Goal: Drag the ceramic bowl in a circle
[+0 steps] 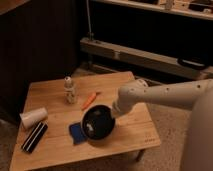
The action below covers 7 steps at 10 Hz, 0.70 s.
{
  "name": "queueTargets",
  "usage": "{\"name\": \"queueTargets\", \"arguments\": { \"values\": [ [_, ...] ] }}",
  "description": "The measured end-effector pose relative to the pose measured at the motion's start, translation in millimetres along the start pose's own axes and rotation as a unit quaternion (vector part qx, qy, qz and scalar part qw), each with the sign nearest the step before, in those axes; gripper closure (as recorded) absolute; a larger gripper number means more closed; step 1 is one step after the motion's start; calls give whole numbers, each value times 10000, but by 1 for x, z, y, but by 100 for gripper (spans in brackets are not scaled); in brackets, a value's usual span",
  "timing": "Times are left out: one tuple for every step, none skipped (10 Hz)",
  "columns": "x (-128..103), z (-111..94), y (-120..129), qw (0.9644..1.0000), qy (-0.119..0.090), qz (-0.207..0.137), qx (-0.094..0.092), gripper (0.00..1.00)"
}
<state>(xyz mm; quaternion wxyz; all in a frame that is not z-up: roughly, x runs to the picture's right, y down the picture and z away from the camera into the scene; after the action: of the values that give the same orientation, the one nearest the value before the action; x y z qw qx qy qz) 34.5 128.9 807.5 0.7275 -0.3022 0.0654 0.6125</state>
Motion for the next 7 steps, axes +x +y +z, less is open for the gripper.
{"name": "queueTargets", "arguments": {
  "values": [
    [-17, 4, -3, 10000, -1, 33, -35, 81],
    [-34, 8, -12, 9999, 6, 104, -51, 81],
    [-50, 13, -27, 9997, 24, 255, -64, 81],
    [-59, 17, -45, 9990, 57, 439, -60, 81],
    [-62, 21, -62, 9979, 100, 642, -39, 81],
    [-60, 23, -89, 9955, 145, 935, 1, 81],
    [-54, 23, -108, 9933, 173, 1141, 41, 81]
  ]
}}
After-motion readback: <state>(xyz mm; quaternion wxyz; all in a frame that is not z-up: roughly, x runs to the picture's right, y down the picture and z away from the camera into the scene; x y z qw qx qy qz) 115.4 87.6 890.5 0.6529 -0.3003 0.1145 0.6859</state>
